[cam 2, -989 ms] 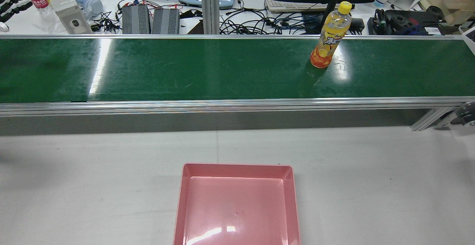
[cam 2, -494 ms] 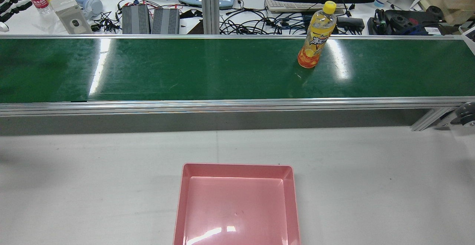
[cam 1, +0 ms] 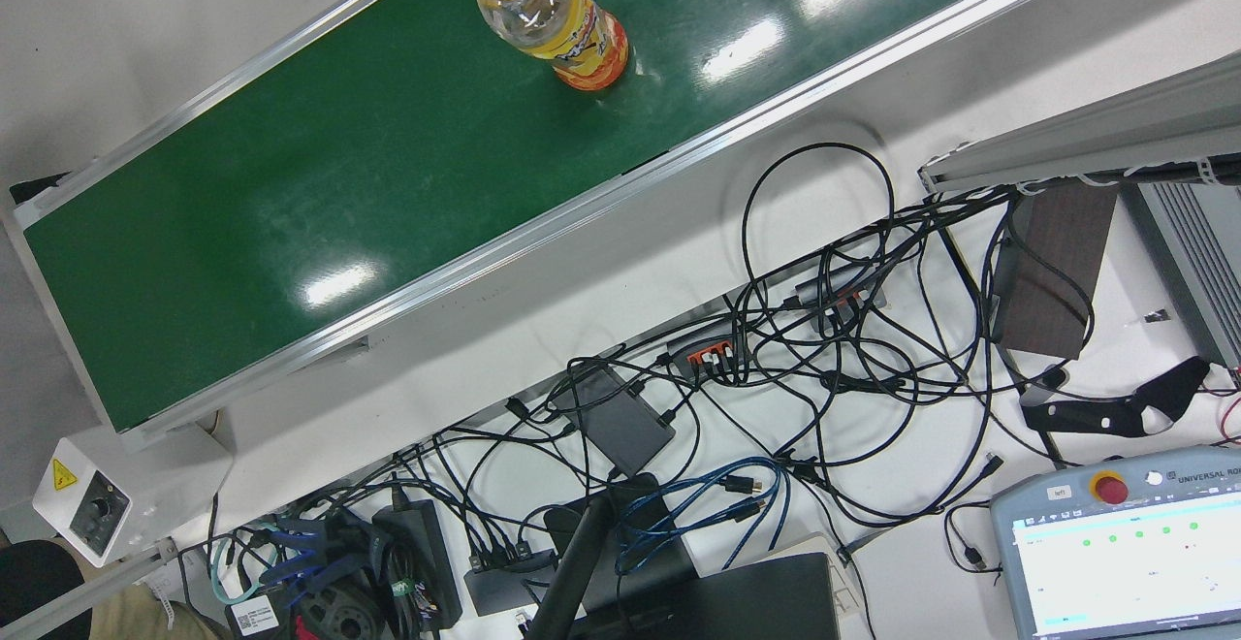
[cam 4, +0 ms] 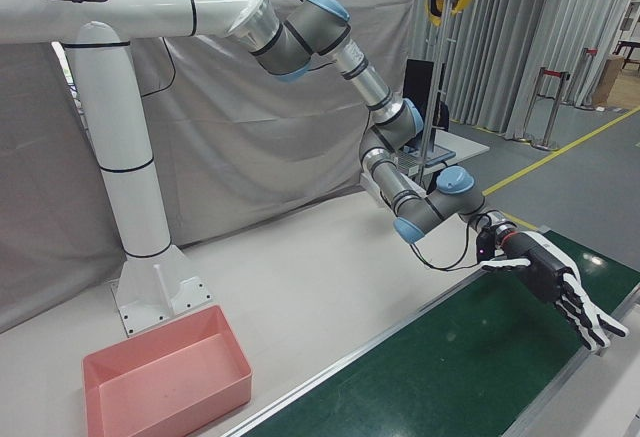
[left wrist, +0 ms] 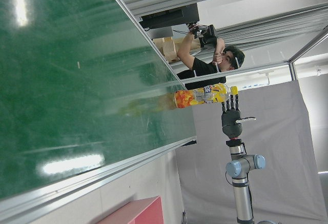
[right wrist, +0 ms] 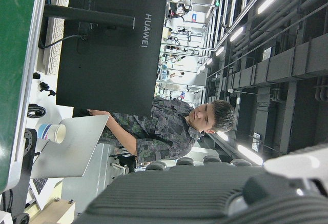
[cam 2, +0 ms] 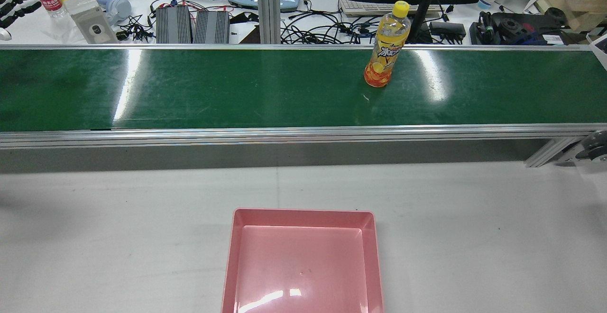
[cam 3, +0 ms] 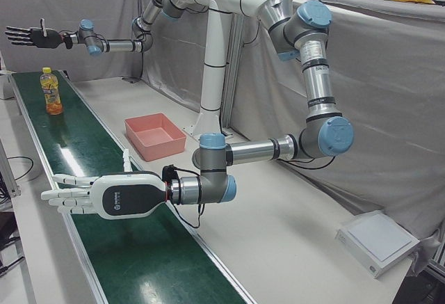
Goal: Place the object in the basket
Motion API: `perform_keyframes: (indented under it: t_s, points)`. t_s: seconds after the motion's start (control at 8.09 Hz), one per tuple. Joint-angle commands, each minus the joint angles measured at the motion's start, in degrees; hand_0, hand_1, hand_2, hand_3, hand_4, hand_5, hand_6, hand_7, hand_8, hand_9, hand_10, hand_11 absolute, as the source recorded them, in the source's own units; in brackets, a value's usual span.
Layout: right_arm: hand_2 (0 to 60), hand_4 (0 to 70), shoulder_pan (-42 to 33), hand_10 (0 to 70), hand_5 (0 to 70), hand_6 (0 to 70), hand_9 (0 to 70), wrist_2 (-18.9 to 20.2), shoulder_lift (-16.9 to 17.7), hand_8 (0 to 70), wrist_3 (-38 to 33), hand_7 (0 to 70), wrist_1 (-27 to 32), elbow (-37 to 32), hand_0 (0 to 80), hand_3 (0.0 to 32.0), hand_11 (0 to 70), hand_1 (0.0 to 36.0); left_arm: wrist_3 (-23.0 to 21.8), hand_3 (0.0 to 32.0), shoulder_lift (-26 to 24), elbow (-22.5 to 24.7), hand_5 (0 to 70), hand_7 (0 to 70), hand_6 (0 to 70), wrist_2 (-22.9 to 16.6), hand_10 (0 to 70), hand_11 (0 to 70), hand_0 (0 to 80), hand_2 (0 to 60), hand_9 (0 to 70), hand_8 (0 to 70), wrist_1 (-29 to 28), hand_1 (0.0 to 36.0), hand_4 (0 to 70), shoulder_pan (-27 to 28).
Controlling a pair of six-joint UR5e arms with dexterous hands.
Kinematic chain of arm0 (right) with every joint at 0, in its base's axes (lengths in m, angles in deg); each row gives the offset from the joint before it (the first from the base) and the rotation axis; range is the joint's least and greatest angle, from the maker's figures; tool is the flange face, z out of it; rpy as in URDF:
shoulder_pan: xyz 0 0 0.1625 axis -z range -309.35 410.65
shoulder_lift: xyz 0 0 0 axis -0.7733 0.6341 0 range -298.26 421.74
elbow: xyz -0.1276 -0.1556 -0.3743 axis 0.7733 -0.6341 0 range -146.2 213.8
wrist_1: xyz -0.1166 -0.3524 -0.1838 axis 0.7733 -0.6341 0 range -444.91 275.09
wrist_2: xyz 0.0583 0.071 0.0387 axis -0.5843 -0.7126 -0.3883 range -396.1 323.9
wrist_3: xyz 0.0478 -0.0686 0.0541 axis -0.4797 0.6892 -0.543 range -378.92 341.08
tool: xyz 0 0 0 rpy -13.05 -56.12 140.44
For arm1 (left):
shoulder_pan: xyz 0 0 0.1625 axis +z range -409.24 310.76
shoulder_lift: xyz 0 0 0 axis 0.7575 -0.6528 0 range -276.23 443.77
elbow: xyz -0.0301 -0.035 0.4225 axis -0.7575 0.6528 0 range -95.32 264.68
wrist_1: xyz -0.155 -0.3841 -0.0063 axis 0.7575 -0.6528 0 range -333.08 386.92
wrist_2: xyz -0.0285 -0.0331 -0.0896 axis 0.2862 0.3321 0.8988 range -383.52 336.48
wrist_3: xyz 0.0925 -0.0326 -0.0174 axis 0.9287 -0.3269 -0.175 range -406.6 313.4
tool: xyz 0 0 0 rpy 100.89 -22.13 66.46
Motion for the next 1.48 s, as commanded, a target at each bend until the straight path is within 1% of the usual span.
perform_keyframes:
  t_s: [0.0,0.49,0.74,0.99,1.11,1.24,1.36]
  points:
    - [0.0,0.0,0.00,0.0,0.0,0.0,0.0,0.00,0.00,0.0,0.00,0.0,0.00,0.02,0.0,0.0,0.0,0.0,-0.09,0.0,0.07,-0.07,11.2,0.0,0.0,0.00,7.1,11.5,49.7,0.0,9.5,5.2,0.00,10.1,16.5,0.00]
    - [0.0,0.0,0.00,0.0,0.0,0.0,0.0,0.00,0.00,0.0,0.00,0.0,0.00,0.02,0.0,0.0,0.0,0.0,-0.09,0.0,-0.01,-0.16,11.3,0.0,0.0,0.00,7.3,11.8,49.6,0.0,9.6,5.2,-0.52,10.0,16.4,0.00]
    - [0.0,0.0,0.00,0.0,0.0,0.0,0.0,0.00,0.00,0.0,0.00,0.0,0.00,0.02,0.0,0.0,0.0,0.0,-0.17,0.0,-0.10,0.54,11.0,0.0,0.0,-0.09,7.8,12.6,49.7,0.0,8.1,4.4,0.08,10.1,16.4,0.09]
    - [0.0,0.0,0.00,0.0,0.0,0.0,0.0,0.00,0.00,0.0,0.00,0.0,0.00,0.02,0.0,0.0,0.0,0.0,0.00,0.0,-3.16,0.72,12.1,0.0,0.0,-0.18,7.3,11.9,50.7,0.0,8.7,4.7,2.71,10.4,17.2,0.44]
    - [0.0,0.0,0.00,0.0,0.0,0.0,0.0,0.00,0.08,0.0,0.00,0.0,0.00,0.02,0.0,0.0,0.0,0.0,0.35,0.0,-4.13,0.72,12.4,0.0,0.0,-0.18,8.1,13.0,50.5,0.0,8.7,4.7,3.68,10.6,17.3,0.53]
    - [0.0,0.0,0.00,0.0,0.0,0.0,0.0,0.00,0.08,0.0,0.00,0.0,0.00,0.02,0.0,0.0,0.0,0.0,0.79,0.0,-5.71,0.72,12.4,0.0,0.0,-0.18,7.7,12.6,50.4,0.0,8.9,4.8,5.26,10.4,17.4,2.35]
    - [0.0,0.0,0.00,0.0,0.0,0.0,0.0,0.00,0.08,0.0,0.00,0.0,0.00,0.02,0.0,0.0,0.0,0.0,1.23,0.0,-7.73,0.55,12.2,0.0,0.0,-0.18,7.6,12.4,50.2,0.0,9.1,5.0,6.75,10.0,17.2,5.51]
